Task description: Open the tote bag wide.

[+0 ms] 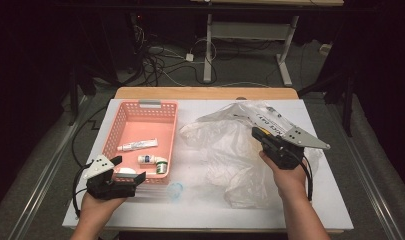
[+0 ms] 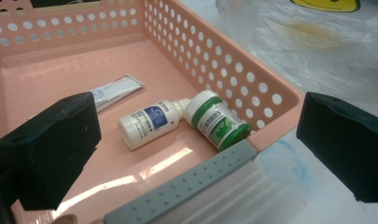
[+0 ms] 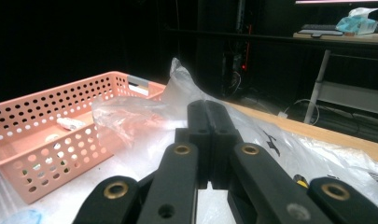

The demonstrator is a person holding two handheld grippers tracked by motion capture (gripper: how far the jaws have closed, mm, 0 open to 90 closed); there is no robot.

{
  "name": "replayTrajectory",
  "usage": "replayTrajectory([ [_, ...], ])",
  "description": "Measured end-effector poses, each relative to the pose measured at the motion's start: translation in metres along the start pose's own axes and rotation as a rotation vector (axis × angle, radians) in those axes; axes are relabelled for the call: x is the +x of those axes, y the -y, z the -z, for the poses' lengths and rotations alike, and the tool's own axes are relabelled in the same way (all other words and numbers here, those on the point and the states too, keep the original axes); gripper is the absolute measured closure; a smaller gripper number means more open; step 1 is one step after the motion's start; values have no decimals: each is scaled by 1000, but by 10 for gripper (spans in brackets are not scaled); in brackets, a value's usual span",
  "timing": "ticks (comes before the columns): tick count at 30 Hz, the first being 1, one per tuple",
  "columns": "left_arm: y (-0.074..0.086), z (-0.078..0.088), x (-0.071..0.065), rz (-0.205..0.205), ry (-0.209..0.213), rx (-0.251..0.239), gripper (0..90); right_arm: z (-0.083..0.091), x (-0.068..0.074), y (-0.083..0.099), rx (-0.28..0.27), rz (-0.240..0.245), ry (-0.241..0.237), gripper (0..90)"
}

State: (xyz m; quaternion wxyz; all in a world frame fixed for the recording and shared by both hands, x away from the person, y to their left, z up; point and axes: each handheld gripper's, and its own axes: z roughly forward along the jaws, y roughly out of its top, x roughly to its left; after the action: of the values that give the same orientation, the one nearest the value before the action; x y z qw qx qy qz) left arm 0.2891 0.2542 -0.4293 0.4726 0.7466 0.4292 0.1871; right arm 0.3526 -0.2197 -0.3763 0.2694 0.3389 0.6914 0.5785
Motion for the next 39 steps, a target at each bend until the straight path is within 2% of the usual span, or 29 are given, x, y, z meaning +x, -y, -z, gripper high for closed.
replayTrajectory([
  [6, 1, 2, 12, 10, -26, -5, 0, 1, 1, 0, -2, 2, 5, 900],
  [11, 2, 6, 23, 38, -42, -7, 0, 4, -1, 0, 0, 5, 0, 900],
  [18, -2, 11, 26, 49, -54, -14, 0, 5, -3, 1, 9, 5, -12, 900],
  [25, -25, 8, 23, 51, -45, -18, 0, 6, -4, 0, 6, -6, -21, 900],
  [27, -30, 5, 22, 37, -36, -28, 0, 5, -5, 0, 6, -9, -23, 900],
  [29, -36, -1, 23, 32, -24, -1, 0, 3, -6, 1, 8, -8, -26, 900],
  [32, -48, -9, 28, 52, -3, 26, 0, 1, -6, 1, 12, -15, -27, 900],
  [34, -53, -14, 33, 63, 5, 5, 0, 0, -6, 1, 13, -12, -28, 900],
  [39, -62, -28, 44, 78, -4, 31, 13, 0, -4, -1, 11, -4, -24, 900],
])
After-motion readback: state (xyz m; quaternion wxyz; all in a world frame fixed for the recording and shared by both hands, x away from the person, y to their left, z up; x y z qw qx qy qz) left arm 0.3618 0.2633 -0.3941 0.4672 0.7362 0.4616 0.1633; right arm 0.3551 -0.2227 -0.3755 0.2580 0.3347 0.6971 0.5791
